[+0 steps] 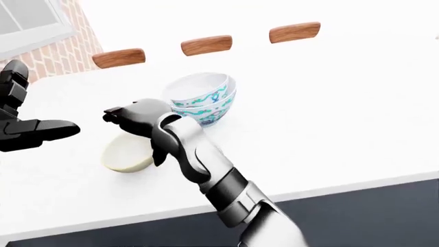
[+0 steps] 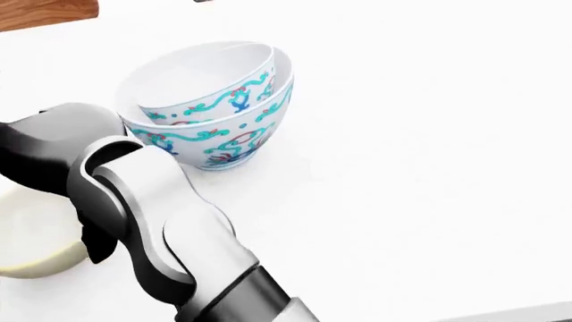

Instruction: Stack the bowls from largest to smallest.

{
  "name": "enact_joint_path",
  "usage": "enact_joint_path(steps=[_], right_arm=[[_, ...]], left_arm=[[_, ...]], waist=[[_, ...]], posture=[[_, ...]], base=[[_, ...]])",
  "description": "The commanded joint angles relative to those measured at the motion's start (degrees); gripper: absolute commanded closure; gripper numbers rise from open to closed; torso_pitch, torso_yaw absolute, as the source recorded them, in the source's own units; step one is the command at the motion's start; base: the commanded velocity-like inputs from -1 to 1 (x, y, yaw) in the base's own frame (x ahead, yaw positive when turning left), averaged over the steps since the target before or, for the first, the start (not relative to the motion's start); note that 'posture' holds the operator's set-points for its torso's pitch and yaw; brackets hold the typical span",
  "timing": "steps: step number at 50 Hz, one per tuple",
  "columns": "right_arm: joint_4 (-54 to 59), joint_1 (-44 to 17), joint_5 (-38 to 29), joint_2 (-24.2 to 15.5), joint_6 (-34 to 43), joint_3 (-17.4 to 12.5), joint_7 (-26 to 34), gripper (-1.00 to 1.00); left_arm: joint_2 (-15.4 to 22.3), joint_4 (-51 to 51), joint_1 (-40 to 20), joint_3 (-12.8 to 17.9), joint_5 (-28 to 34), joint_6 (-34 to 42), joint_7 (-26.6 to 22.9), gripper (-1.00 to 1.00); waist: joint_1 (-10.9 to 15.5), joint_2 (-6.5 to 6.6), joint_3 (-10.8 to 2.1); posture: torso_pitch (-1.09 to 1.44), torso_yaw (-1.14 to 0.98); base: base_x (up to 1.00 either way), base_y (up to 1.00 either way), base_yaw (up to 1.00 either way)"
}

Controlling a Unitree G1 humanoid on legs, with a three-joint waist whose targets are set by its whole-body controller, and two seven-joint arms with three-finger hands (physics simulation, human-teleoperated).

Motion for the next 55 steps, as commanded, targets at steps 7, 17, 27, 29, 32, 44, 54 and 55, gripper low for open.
enact_joint_path(steps=[7,17,27,29,32,44,54,55], right_arm=[[5.7,-3.8,0.5,0.6,-1.9,-0.8,-6.7,-0.44],[15.9,-5.9,1.6,0.5,-3.8,-1.2,-13.0,-0.27],[22.6,-6.3,1.3,1.3,-5.4,-1.1,-17.3,-0.2],[24.0,-6.7,1.4,1.2,-5.8,-1.3,-18.2,-0.19],[25.7,-7.1,1.6,1.0,-6.2,-1.4,-19.4,-0.12],[27.9,-6.8,1.0,1.3,-6.7,-1.2,-20.8,0.26],[28.0,-7.3,0.3,1.6,-6.5,-1.2,-21.5,0.62],[27.7,-7.5,0.4,1.6,-6.4,-1.4,-21.5,0.88]], left_arm=[[0.5,-0.4,-1.0,0.2,1.5,-2.2,-0.6,-1.0],[-0.3,-0.2,-0.7,0.3,2.7,-2.6,-1.8,-1.0],[-0.3,-0.3,-0.8,0.7,2.8,-2.2,-2.1,-1.0],[-0.2,-0.3,-0.9,0.7,2.7,-2.1,-2.1,-1.0],[-0.1,-0.2,-1.0,0.6,2.8,-2.1,-2.1,-1.0],[-1.1,0.2,-0.6,-0.2,4.4,-3.1,-2.9,-1.0],[-2.3,0.6,-0.1,-0.4,6.2,-3.9,-4.4,-1.0],[-2.3,0.5,-0.2,-0.4,6.3,-3.8,-4.4,-1.0]], waist=[[0.1,0.65,-0.88],[0.3,0.62,-1.13],[0.5,0.67,-1.4],[0.6,0.7,-1.46],[0.6,0.77,-1.52],[1.0,0.72,-1.41],[1.1,0.58,-1.76],[1.1,0.59,-1.81]], posture=[[-0.24,0.0],[-0.24,0.0],[-0.24,0.0],[-0.24,0.0],[-0.24,0.0],[-0.24,0.0],[-0.24,0.0],[-0.24,0.0]], base=[[0.0,0.0,0.0],[0.0,0.0,0.0],[0.0,0.0,0.0],[0.0,0.0,0.0],[0.0,0.0,0.0],[0.0,0.0,0.0],[0.0,0.0,0.0],[0.0,0.0,0.0]])
